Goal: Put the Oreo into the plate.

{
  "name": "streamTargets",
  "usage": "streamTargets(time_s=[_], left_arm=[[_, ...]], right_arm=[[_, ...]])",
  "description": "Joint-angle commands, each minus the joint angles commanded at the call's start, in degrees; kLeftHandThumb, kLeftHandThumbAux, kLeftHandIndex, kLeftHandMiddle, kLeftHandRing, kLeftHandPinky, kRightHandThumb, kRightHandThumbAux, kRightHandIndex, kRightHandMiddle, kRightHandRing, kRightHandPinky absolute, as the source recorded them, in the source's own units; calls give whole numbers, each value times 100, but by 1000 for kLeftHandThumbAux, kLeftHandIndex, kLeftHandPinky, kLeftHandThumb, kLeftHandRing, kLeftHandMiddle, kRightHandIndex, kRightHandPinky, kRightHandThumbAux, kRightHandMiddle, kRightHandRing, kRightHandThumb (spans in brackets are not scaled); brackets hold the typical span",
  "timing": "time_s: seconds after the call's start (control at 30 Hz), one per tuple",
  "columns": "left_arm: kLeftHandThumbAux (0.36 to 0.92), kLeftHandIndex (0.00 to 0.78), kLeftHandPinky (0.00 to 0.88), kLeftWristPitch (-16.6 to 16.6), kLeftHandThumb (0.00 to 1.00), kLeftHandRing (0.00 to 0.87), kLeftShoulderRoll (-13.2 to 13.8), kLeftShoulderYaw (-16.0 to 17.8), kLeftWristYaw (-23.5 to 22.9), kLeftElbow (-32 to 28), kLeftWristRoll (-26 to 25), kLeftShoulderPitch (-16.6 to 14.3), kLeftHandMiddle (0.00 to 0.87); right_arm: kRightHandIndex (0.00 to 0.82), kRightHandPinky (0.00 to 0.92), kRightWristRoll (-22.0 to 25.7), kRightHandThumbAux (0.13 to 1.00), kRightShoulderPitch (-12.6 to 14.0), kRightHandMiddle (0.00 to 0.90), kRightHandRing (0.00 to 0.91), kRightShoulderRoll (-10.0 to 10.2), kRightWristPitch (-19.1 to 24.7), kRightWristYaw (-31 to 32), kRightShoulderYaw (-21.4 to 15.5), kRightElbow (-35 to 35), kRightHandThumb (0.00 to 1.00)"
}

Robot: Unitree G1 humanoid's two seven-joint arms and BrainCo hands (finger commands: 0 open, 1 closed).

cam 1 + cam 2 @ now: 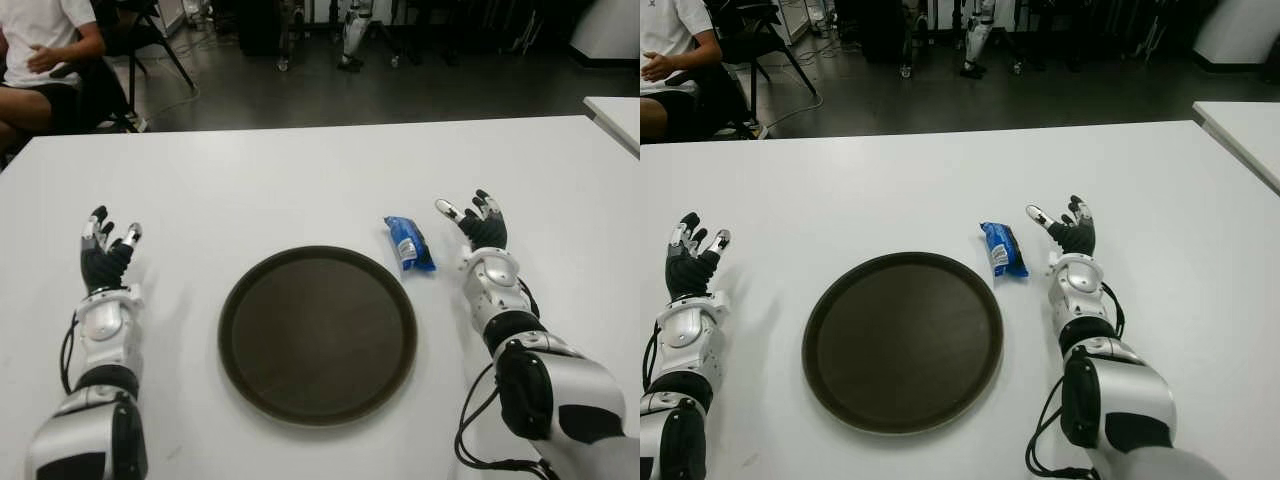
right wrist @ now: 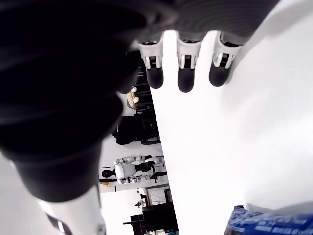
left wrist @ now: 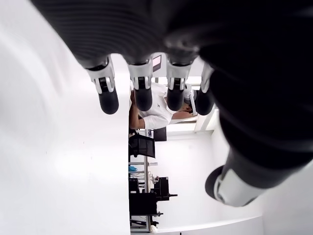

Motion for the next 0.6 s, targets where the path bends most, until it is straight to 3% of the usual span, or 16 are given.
streamTargets(time_s=[0.6], left_arm=[[716, 0, 0, -71, 0, 0, -8, 11, -46, -3, -16, 7, 0]], right_arm=[[96, 109, 33, 874, -5, 70, 79, 0, 17, 30, -34, 3, 0]])
